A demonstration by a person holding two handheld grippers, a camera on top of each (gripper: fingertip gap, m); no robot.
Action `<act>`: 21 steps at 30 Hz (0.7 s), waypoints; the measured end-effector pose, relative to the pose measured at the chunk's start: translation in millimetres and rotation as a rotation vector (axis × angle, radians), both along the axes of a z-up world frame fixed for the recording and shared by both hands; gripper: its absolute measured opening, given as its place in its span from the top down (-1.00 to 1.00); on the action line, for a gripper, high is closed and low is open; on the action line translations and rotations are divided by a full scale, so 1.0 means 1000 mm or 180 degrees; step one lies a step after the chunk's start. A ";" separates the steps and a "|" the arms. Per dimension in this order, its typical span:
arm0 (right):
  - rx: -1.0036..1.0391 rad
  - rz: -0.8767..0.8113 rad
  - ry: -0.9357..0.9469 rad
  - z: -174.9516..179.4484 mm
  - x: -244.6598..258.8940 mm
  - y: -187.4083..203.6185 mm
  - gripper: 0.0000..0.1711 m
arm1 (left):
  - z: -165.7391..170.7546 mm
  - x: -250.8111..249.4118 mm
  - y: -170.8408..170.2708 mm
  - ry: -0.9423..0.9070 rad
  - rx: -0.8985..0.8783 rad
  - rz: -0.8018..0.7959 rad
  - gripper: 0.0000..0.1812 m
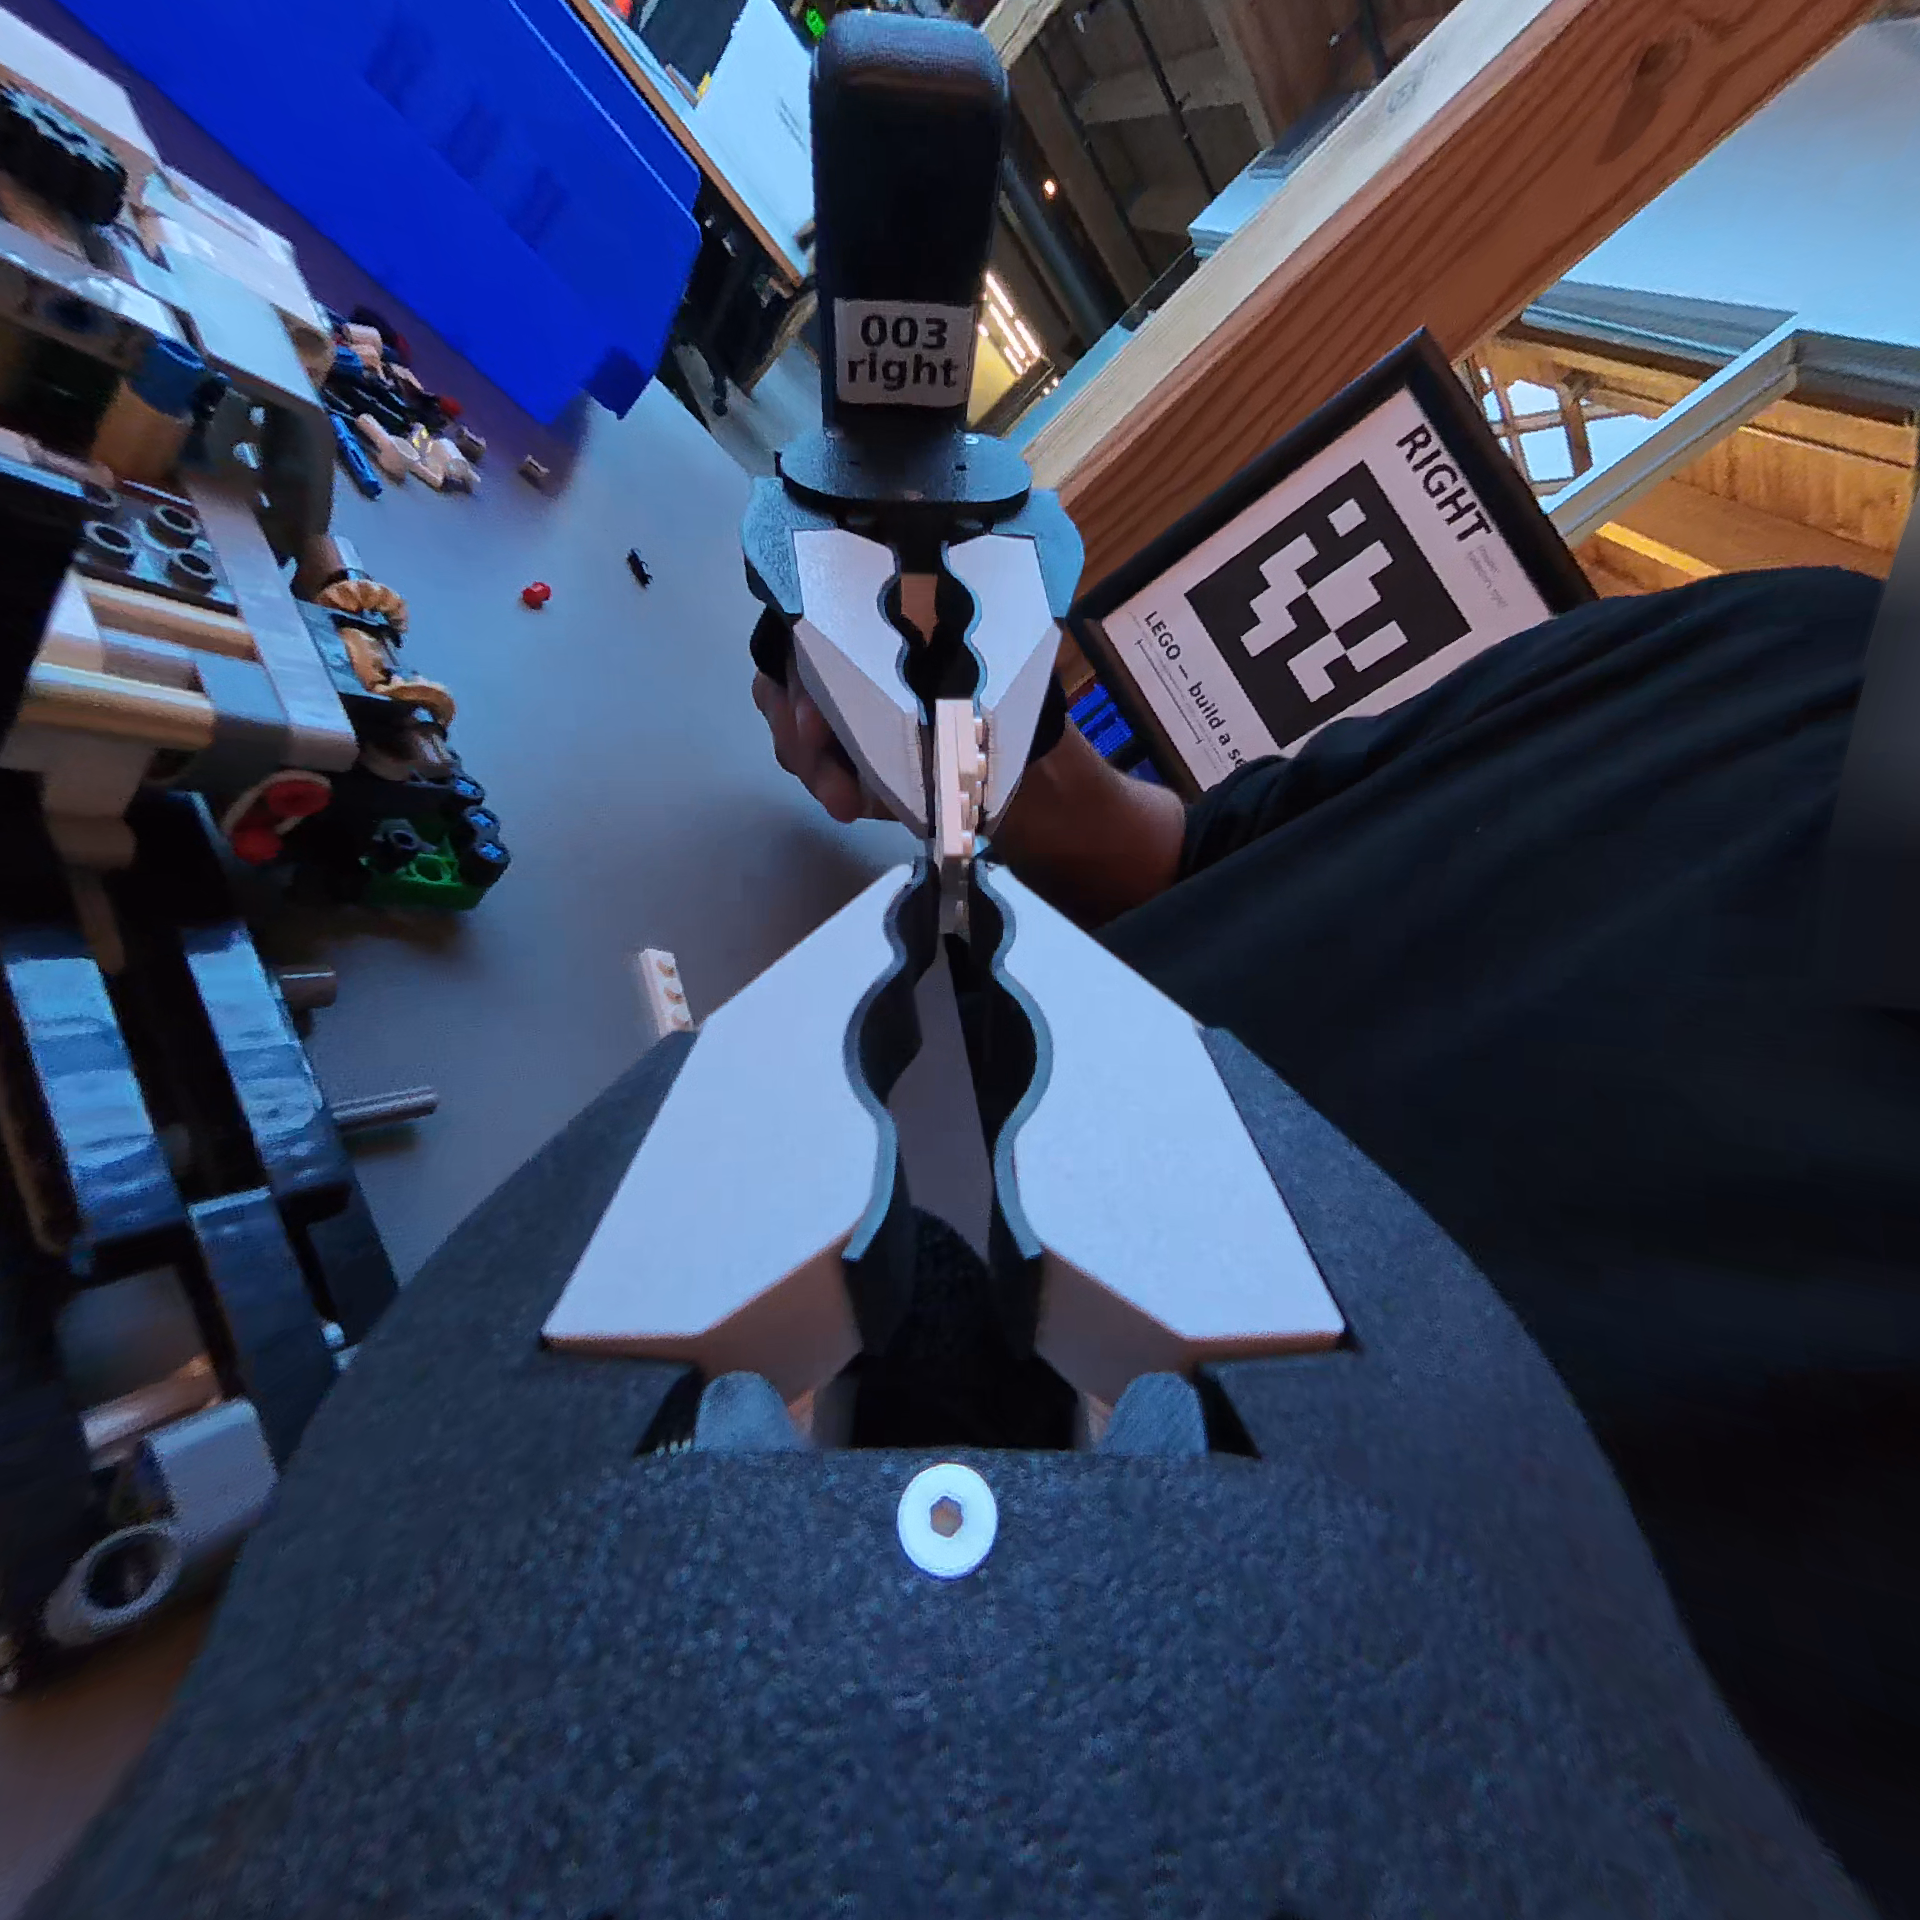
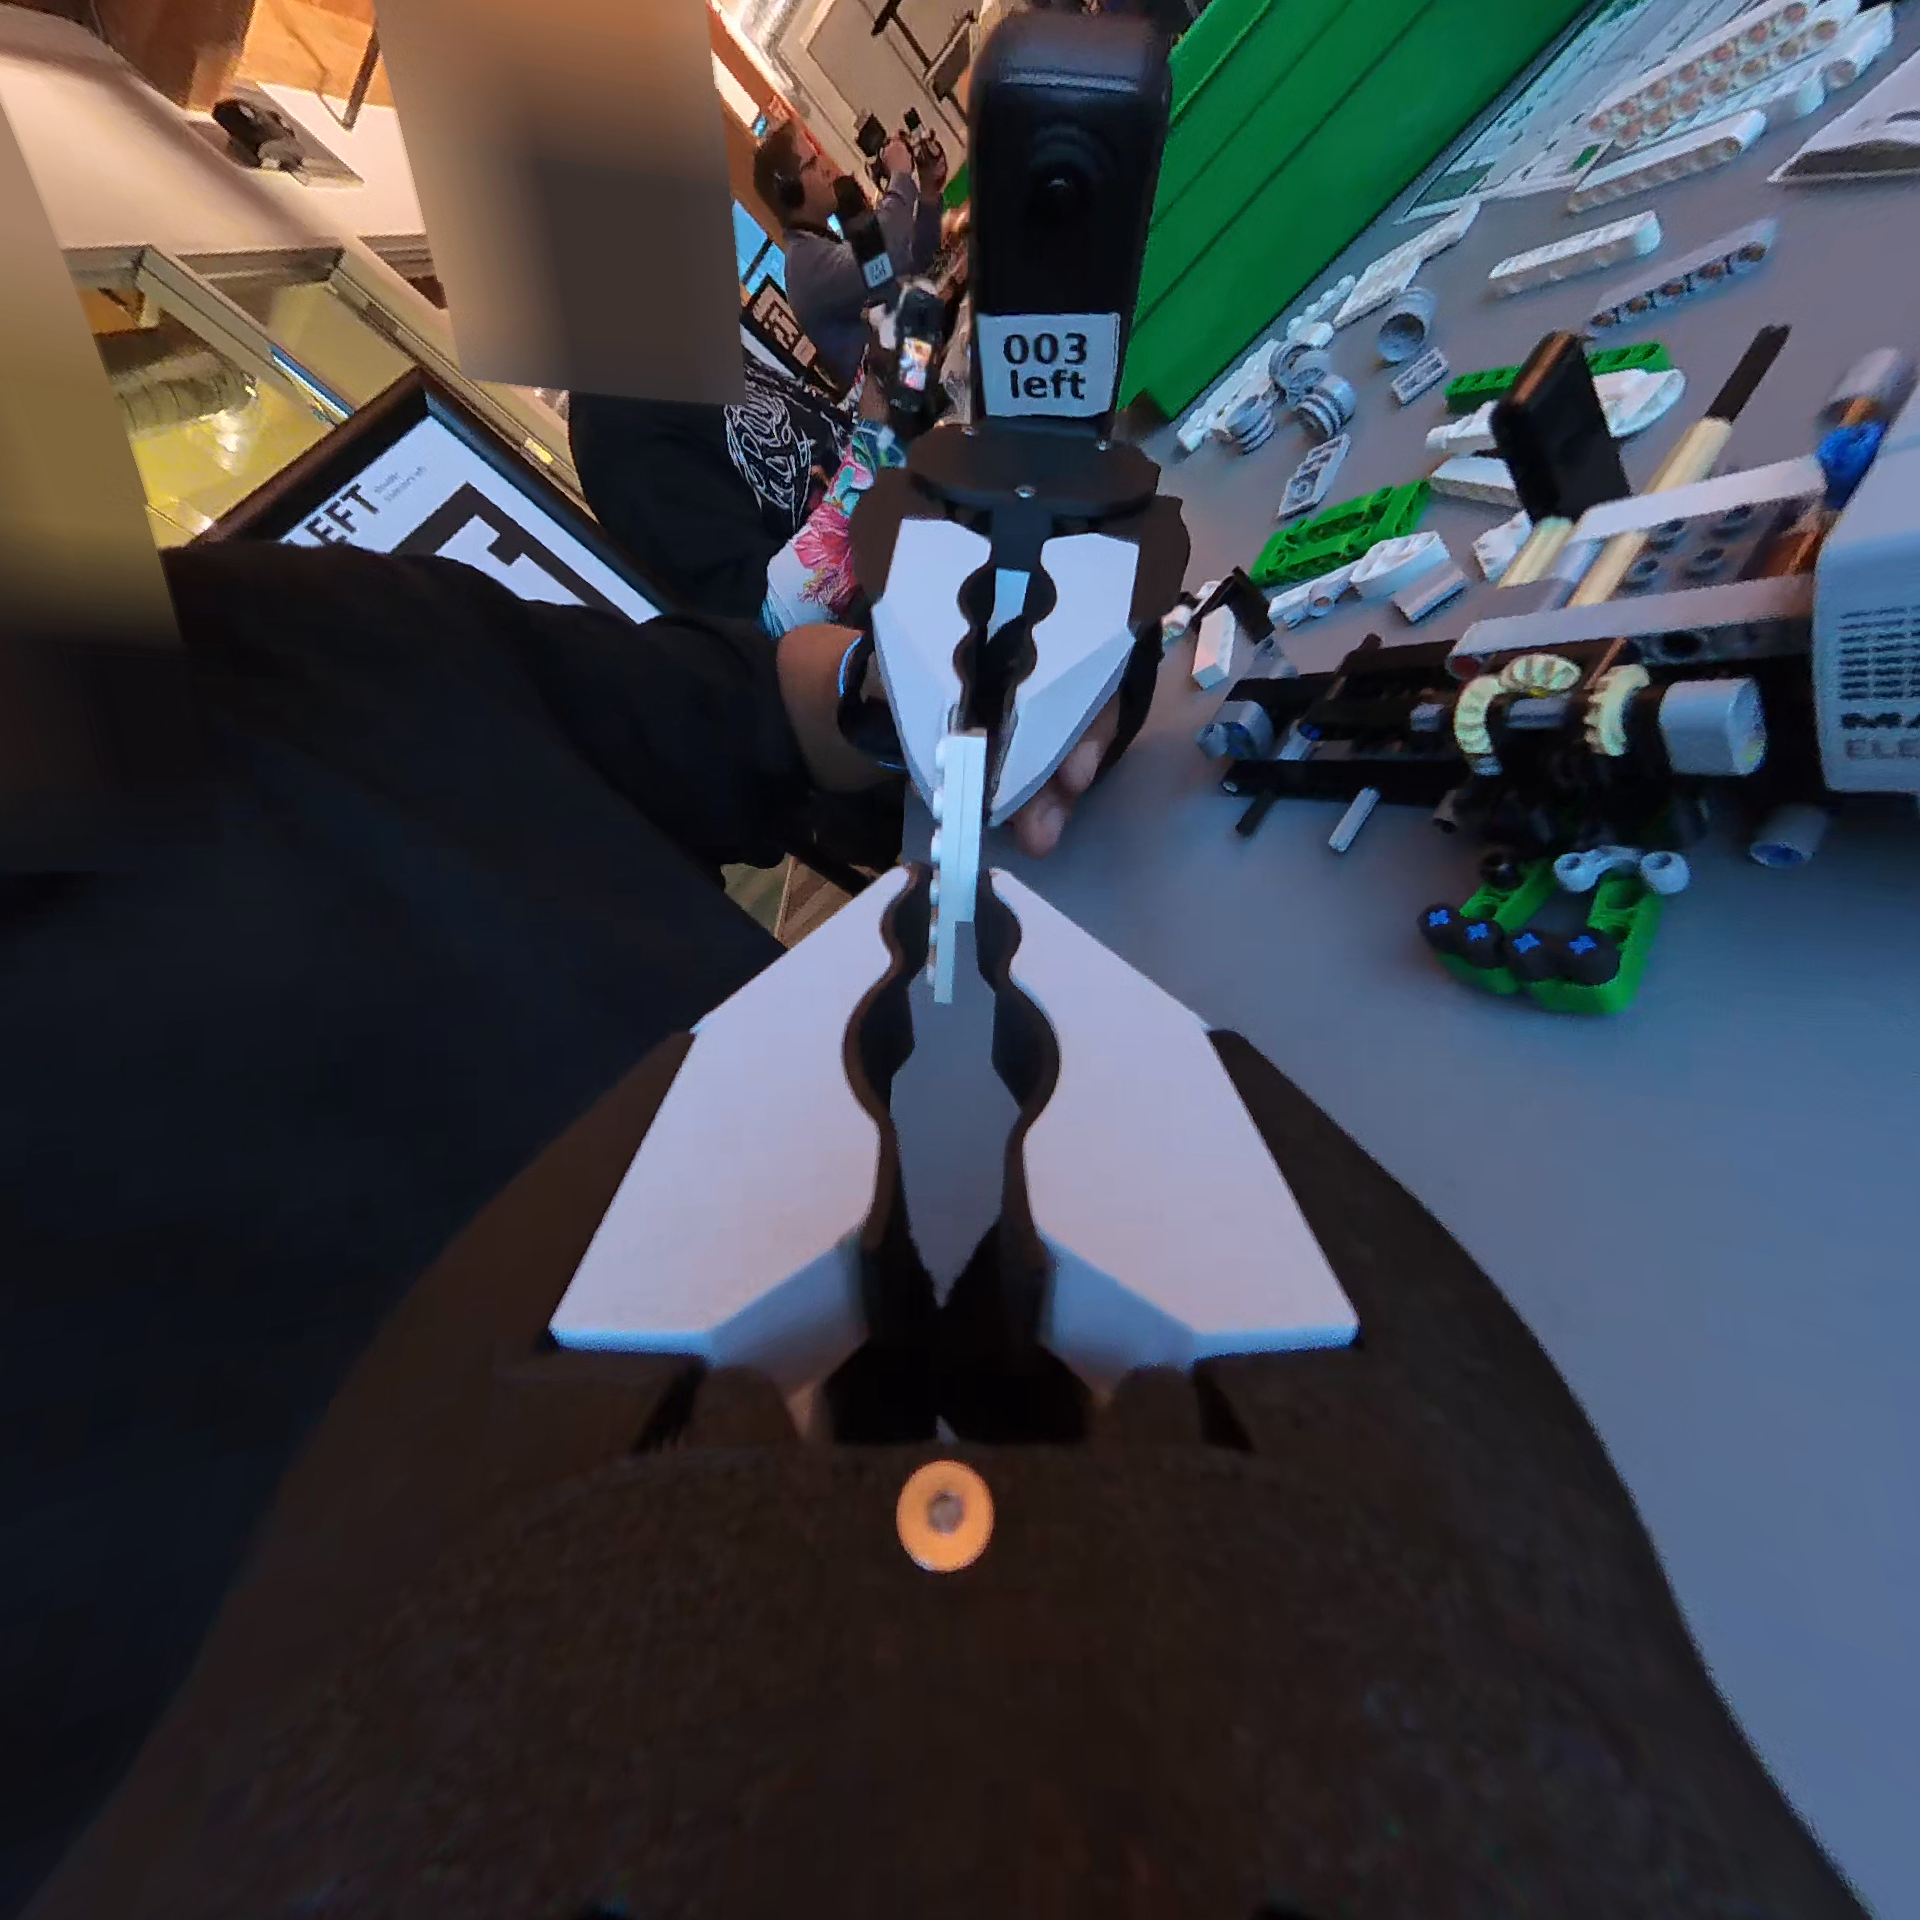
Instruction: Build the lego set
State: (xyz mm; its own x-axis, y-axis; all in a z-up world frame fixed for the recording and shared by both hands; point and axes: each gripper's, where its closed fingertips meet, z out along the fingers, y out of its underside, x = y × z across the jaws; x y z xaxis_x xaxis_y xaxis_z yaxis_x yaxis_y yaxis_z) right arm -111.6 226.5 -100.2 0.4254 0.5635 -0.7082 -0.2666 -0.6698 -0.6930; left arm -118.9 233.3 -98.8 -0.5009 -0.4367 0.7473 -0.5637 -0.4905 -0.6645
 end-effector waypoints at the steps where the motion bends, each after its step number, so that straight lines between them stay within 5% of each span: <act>1: 0.0002 0.0003 -0.0018 -0.002 0.001 0.000 0.92 | -0.002 0.001 0.000 0.0017 0.0026 0.0017 0.98; 10: -0.0235 0.0020 0.0004 -0.013 0.011 0.008 0.89 | -0.010 0.006 0.010 0.0245 -0.0041 0.0587 0.98; 15: 0.0003 -0.0261 -0.0323 -0.013 0.027 0.017 0.69 | -0.013 0.000 0.031 0.0462 -0.0362 0.1053 0.98; 21: -0.0114 -0.0038 0.0146 -0.006 0.013 0.020 0.73 | -0.012 -0.001 0.022 0.0486 -0.0589 0.1066 0.98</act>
State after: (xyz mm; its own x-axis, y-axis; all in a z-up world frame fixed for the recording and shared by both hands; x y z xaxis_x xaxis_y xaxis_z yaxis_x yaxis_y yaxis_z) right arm -98.8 246.8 -106.5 0.3986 0.5326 -0.7467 -0.3055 -0.6905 -0.6556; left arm -120.1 254.9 -110.4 -0.2312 -0.4079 0.8833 -0.4378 -0.7672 -0.4688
